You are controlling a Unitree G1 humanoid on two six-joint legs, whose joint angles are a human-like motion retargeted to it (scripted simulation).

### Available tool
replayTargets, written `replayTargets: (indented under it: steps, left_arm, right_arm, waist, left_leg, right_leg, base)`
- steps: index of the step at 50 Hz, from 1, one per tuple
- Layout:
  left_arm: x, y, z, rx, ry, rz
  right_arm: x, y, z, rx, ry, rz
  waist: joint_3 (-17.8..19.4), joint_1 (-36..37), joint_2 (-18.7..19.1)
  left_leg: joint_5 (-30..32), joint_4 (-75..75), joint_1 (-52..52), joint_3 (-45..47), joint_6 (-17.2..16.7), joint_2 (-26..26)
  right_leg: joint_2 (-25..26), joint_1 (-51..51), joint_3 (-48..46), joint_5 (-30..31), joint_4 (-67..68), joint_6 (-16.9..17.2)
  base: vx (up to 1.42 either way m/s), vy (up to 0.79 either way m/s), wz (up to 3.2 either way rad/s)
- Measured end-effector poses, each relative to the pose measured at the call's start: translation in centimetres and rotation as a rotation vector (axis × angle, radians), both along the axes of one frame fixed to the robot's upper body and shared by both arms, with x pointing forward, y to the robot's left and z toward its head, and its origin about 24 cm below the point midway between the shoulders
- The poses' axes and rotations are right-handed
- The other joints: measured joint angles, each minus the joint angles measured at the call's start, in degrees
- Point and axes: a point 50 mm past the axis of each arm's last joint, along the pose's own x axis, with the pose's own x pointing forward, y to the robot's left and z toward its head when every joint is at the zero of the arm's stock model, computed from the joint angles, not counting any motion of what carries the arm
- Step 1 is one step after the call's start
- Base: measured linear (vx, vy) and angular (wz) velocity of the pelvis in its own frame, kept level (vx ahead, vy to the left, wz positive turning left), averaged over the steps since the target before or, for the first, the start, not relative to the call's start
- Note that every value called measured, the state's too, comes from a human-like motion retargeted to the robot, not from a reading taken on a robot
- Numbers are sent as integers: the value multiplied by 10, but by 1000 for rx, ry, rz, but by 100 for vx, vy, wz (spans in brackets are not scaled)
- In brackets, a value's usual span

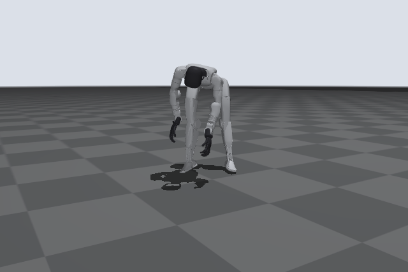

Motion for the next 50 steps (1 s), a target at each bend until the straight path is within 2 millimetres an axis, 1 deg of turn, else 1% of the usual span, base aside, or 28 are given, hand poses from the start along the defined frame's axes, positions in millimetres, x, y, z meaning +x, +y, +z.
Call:
replayTargets:
  steps: [2,4,7,8,10,12,13,15,17,18,20,23,26,28,30,32,33,35,37,40,41,42,43,44,45,47,48,50]
  left_arm:
    - [6,-44,-8,78,18,-131]
    - [9,-88,-29,157,49,-278]
    - [3,-145,-66,247,61,-499]
    - [-1,-158,-79,263,64,-559]
    - [-8,-172,-103,281,70,-646]
    - [-11,-168,-125,290,82,-674]
    - [-12,-162,-134,295,87,-666]
    - [-9,-141,-148,302,95,-621]
    - [-1,-105,-159,310,124,-508]
    - [4,-84,-164,339,150,-437]
    - [13,-37,-169,339,214,-252]
    - [19,32,-155,150,267,23]
    - [13,88,-127,5,274,248]
    - [3,111,-103,-66,239,358]
    - [-6,115,-71,-89,160,402]
    - [-10,101,-43,-96,78,356]
    - [-9,88,-32,-90,49,309]
    - [-6,56,-15,-26,13,187]
    - [0,15,-8,54,1,37]
    - [4,-53,-11,123,-7,-213]
    - [6,-72,-20,165,4,-282]
    - [6,-93,-31,198,14,-352]
    - [4,-116,-45,212,21,-423]
    - [2,-131,-58,207,31,-484]
    - [0,-142,-69,194,46,-541]
    - [-4,-153,-95,196,69,-631]
    - [-6,-154,-107,199,84,-664]
    - [-7,-146,-132,207,123,-694]
  right_arm:
    - [0,6,-2,17,19,16]
    - [0,4,-7,34,49,13]
    - [-2,0,-15,37,78,30]
    - [-3,-2,-17,39,83,36]
    - [-5,-6,-20,47,85,41]
    - [-6,-13,-21,58,75,30]
    - [-7,-16,-22,63,68,21]
    - [-8,-13,-20,69,50,27]
    - [-8,-17,-17,77,29,6]
    - [-8,-22,-15,87,18,-10]
    - [-8,-44,-9,50,-8,-76]
    - [-6,-54,1,21,-31,-128]
    - [-2,-51,13,-48,-47,-119]
    - [-2,-46,22,-52,-74,-110]
    - [-2,-24,26,-24,-101,-56]
    - [-3,-8,30,-3,-124,-14]
    - [-3,-4,31,3,-128,-1]
    - [-4,7,33,50,-129,51]
    - [-5,14,29,68,-109,87]
    - [-4,19,23,60,-72,120]
    - [-4,16,18,78,-47,116]
    - [-3,8,12,82,-23,100]
    - [-3,-11,6,55,1,58]
    - [-3,-18,-1,49,21,37]
    - [-5,-17,-8,54,40,26]
    - [-7,-25,-17,73,57,2]
    - [-8,-30,-21,83,62,-14]
    - [-10,-40,-27,99,72,-48]
  waist:
    - [0,-9,-1]
    - [0,-10,8]
    - [0,-6,18]
    - [0,-4,21]
    - [0,2,28]
    - [0,11,34]
    - [0,16,36]
    - [0,25,30]
    - [0,35,33]
    - [0,38,41]
    - [0,49,71]
    - [0,65,64]
    - [0,64,65]
    - [0,57,65]
    - [0,44,47]
    - [0,30,33]
    - [0,24,29]
    - [0,16,14]
    - [0,5,5]
    - [0,-12,7]
    - [0,-13,6]
    - [0,-12,11]
    - [0,-4,27]
    - [0,-3,33]
    - [0,-5,34]
    - [0,-2,38]
    - [0,2,40]
    - [0,12,45]
  left_leg:
    - [0,0,-1,-1,0,-1]
    - [0,0,1,-8,0,-1]
    - [0,0,8,-12,0,-2]
    - [-1,0,12,-12,0,-2]
    - [-2,0,20,-10,0,-2]
    - [-4,0,28,-8,0,-2]
    - [-5,0,32,-6,0,-3]
    - [-6,0,37,2,0,-4]
    - [-6,1,39,9,0,-5]
    - [-2,4,35,15,0,-7]
    - [-5,16,24,7,0,-3]
    - [-4,0,35,1,0,-3]
    - [-1,0,23,2,0,-4]
    - [0,0,12,0,0,-5]
    - [1,0,4,4,0,-6]
    - [0,0,-5,7,0,-8]
    - [0,0,-9,6,0,-8]
    - [9,0,-22,28,0,-7]
    - [14,0,-28,30,0,-5]
    - [18,13,-50,20,0,-6]
    - [13,12,-41,21,0,-5]
    - [10,9,-33,20,0,-5]
    - [10,3,-25,14,0,-6]
    - [6,0,-16,3,0,-8]
    - [0,0,-5,-10,0,-9]
    - [-3,0,6,-8,0,-11]
    - [-5,0,11,-6,0,-11]
    - [-7,0,20,-2,0,-11]
  right_leg:
    - [-2,0,-1,1,0,0]
    - [-2,6,-4,-1,0,0]
    - [-3,17,-6,-3,0,0]
    - [-3,20,-6,-4,0,0]
    - [-4,28,-3,-6,0,0]
    - [-4,34,0,-7,0,0]
    - [-4,37,2,-7,0,0]
    - [-5,37,11,-6,0,0]
    - [-6,38,12,-6,0,0]
    - [-9,38,3,-7,0,0]
    - [-11,38,-6,-10,0,0]
    - [-6,33,12,-7,0,0]
    - [-6,20,10,-3,0,0]
    - [-7,11,7,-1,0,0]
    - [-7,1,8,3,0,0]
    - [-9,-8,8,5,0,0]
    - [-9,-12,7,6,0,0]
    - [-8,-29,-1,14,4,0]
    - [-7,-36,-3,15,10,0]
    - [-14,-45,-10,17,12,0]
    - [-12,-39,-9,13,15,0]
    - [-11,-33,-10,10,16,0]
    - [-12,-25,-12,6,13,0]
    - [-11,-11,-10,3,7,0]
    - [-10,5,-5,1,0,0]
    - [-11,14,-3,-1,0,0]
    - [-11,18,-2,-2,0,0]
    - [-10,25,1,-3,0,0]
  base:
    - [1,7,-4]
    - [3,6,-8]
    - [1,4,-7]
    - [0,0,0]
    - [0,0,0]
    - [0,0,0]
    - [0,0,0]
    - [0,0,0]
    - [-4,1,7]
    - [-8,4,24]
    - [2,-2,17]
    - [5,-10,-4]
    - [-3,0,10]
    - [-4,0,21]
    - [-7,2,15]
    - [-3,1,8]
    - [-10,5,3]
    - [-22,8,-20]
    - [-9,3,-11]
    - [-3,7,14]
    - [0,0,0]
    - [14,-3,-19]
    - [21,-2,0]
    - [30,0,7]
    - [25,2,-3]
    - [8,1,-4]
    - [0,0,0]
    - [0,0,0]
